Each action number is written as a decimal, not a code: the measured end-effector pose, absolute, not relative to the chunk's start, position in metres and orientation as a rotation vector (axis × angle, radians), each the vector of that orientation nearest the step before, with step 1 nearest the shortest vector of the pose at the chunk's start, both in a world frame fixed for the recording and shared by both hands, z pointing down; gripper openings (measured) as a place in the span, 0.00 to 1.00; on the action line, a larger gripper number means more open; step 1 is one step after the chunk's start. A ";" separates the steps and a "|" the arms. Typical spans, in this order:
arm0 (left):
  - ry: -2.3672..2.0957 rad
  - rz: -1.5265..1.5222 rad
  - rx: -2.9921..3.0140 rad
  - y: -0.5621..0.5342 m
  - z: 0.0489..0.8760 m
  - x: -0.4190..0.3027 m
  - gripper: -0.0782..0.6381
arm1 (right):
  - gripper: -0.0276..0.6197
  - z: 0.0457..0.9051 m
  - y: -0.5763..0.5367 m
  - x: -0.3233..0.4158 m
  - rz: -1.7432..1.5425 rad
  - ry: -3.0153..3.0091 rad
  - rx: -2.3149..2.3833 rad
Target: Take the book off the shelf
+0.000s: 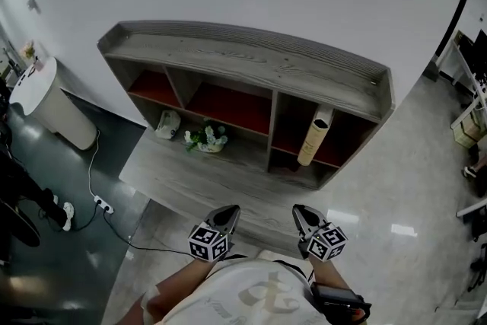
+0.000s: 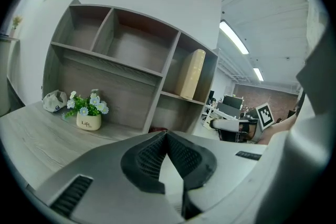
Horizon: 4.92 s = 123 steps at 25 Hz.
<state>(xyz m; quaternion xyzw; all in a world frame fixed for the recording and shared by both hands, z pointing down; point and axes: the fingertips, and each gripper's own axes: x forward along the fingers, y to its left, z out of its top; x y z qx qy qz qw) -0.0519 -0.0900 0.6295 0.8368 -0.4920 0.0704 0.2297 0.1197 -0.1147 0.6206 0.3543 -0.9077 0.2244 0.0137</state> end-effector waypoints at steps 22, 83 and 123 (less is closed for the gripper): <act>-1.096 0.285 2.417 -0.161 0.643 -0.031 0.11 | 0.05 0.590 -0.182 0.154 0.652 -2.822 1.469; -0.894 0.276 2.452 -0.189 0.658 -0.132 0.11 | 0.41 0.504 -0.331 0.146 0.182 -2.044 2.149; -0.878 0.300 2.459 -0.171 0.654 -0.123 0.11 | 0.38 0.498 -0.302 0.157 0.243 -2.208 2.074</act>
